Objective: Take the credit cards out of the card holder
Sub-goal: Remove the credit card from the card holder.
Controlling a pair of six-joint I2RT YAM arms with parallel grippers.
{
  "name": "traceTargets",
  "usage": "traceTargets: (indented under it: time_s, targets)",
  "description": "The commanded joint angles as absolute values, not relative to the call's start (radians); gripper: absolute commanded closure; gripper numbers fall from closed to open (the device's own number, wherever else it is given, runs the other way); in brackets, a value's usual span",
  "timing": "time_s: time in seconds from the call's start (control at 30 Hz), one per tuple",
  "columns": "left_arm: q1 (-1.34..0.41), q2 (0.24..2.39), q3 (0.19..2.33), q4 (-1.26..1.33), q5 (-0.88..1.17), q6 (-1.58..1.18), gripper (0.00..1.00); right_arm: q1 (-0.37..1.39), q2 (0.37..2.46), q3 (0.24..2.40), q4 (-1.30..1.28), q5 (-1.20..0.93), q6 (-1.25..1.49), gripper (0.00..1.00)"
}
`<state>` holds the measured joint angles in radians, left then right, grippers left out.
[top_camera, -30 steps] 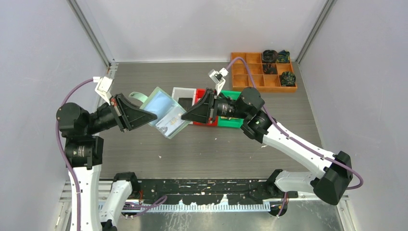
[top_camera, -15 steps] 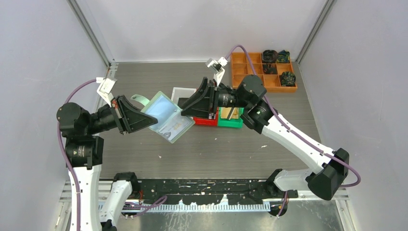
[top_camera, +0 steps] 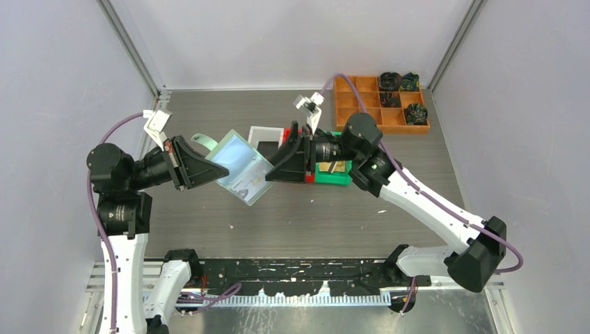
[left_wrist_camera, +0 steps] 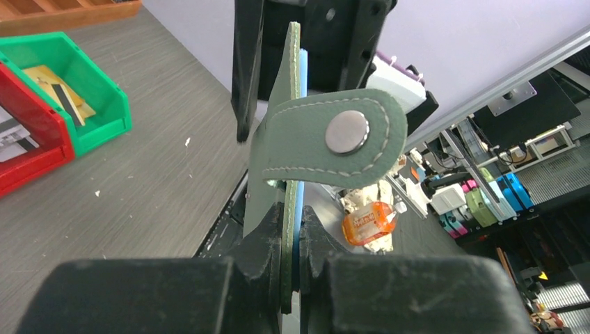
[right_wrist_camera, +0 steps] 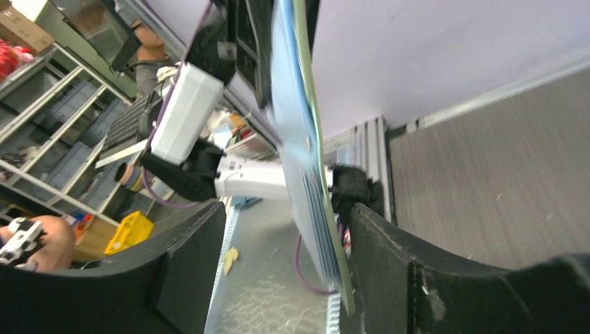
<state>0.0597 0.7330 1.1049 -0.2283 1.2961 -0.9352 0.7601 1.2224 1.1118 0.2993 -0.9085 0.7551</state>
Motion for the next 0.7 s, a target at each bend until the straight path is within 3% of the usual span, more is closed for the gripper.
traceTargets:
  time_s: [0.0, 0.1, 0.2, 0.53, 0.57, 0.6, 0.67]
  targets:
    - [0.055, 0.715, 1.082, -0.202, 1.344, -0.912, 1.0, 0.763, 1.314, 1.315, 0.201, -0.908, 0.61, 0.28]
    - [0.056, 0.707, 1.078, -0.244, 1.385, -0.856, 1.0, 0.765, 1.418, 1.411, 0.211, -0.984, 0.631, 0.27]
    - [0.057, 0.708, 1.097, -0.354, 1.405, -0.747, 1.0, 0.785, 1.464, 1.467, 0.219, -1.034, 0.635, 0.34]
    - [0.056, 0.729, 1.14, -0.569, 1.403, -0.508, 0.98, 0.871, 1.494, 1.558, 0.012, -1.06, 0.502, 0.84]
    - [0.057, 0.733, 1.148, -0.61, 1.387, -0.468, 0.92, 0.874, 1.493, 1.558, 0.011, -1.055, 0.503, 0.89]
    - [0.055, 0.739, 1.16, -0.664, 1.36, -0.421, 0.77, 0.875, 1.491, 1.558, 0.014, -1.041, 0.504, 0.97]
    - [0.057, 0.749, 1.184, -0.739, 1.259, -0.363, 0.42, 0.876, 1.481, 1.543, 0.045, -0.985, 0.527, 0.99]
